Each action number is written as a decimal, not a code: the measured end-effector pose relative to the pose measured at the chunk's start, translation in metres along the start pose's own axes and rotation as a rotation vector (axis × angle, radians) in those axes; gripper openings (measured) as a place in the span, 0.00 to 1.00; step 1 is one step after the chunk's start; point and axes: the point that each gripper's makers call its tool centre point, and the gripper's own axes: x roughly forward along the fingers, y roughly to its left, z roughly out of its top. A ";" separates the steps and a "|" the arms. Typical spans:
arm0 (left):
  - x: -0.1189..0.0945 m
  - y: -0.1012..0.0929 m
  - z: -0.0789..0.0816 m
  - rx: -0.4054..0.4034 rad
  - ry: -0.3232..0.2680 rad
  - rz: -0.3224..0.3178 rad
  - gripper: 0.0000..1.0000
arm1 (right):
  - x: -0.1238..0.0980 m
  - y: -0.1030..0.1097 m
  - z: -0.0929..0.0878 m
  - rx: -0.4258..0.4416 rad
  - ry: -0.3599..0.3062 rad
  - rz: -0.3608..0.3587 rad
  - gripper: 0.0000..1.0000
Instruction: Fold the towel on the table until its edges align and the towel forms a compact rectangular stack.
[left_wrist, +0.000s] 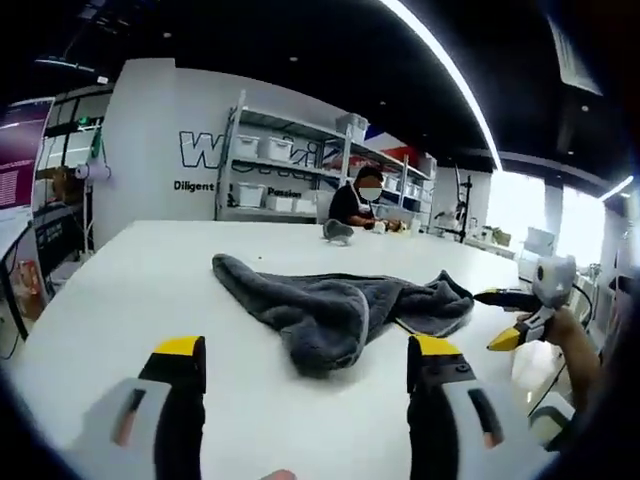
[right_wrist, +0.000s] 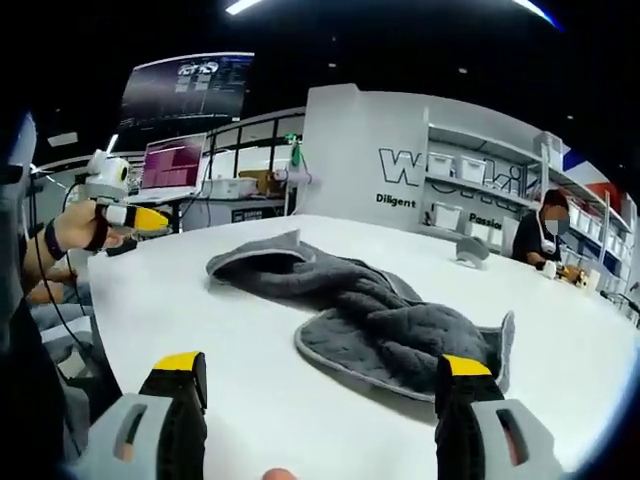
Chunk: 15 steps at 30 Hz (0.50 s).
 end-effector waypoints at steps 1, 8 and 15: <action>0.000 -0.001 -0.001 0.004 0.005 -0.002 0.87 | 0.000 0.001 -0.001 0.001 0.004 0.003 0.99; -0.004 -0.006 -0.002 0.009 0.010 -0.018 0.91 | 0.001 0.005 -0.008 0.003 0.022 0.017 0.99; -0.005 -0.006 -0.003 0.006 0.021 -0.029 0.94 | -0.001 0.004 -0.008 -0.012 0.028 0.020 0.99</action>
